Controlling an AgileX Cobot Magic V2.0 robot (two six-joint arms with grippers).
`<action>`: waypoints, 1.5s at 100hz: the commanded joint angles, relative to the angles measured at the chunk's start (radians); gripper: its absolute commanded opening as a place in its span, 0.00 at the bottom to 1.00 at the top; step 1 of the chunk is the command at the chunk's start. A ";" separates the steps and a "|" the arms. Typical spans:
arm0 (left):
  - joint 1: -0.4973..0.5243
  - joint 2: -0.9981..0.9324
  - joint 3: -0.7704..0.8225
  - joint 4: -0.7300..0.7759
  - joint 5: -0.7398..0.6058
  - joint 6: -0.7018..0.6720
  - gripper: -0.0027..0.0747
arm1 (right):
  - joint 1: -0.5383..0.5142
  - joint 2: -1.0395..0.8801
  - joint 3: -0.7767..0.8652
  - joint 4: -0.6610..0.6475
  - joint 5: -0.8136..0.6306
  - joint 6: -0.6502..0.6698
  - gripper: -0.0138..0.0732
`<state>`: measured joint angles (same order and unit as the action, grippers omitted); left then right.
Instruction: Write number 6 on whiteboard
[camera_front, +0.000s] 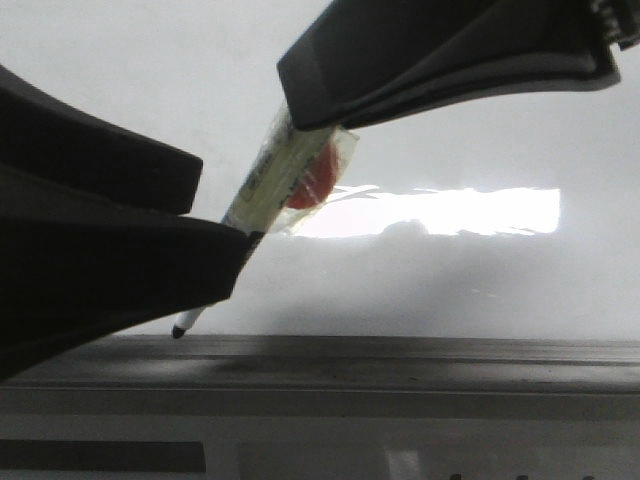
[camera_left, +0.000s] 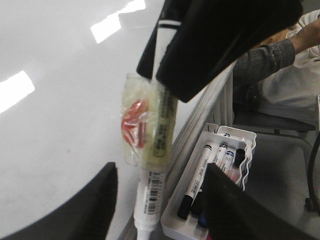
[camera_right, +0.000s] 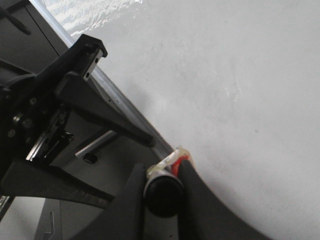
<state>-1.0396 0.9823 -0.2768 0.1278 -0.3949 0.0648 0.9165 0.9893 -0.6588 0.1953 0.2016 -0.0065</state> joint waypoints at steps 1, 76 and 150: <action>-0.007 -0.043 -0.031 -0.034 -0.078 -0.011 0.61 | -0.006 -0.008 -0.028 0.006 -0.063 -0.013 0.09; 0.356 -0.431 -0.029 -0.335 0.142 0.145 0.53 | -0.314 0.161 -0.329 0.021 -0.050 -0.013 0.09; 0.351 -0.431 -0.029 -0.289 0.165 0.145 0.53 | -0.185 0.209 -0.269 0.082 -0.040 -0.030 0.09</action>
<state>-0.6850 0.5506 -0.2768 -0.1927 -0.1774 0.2099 0.7245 1.2132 -0.8918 0.3045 0.2118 -0.0105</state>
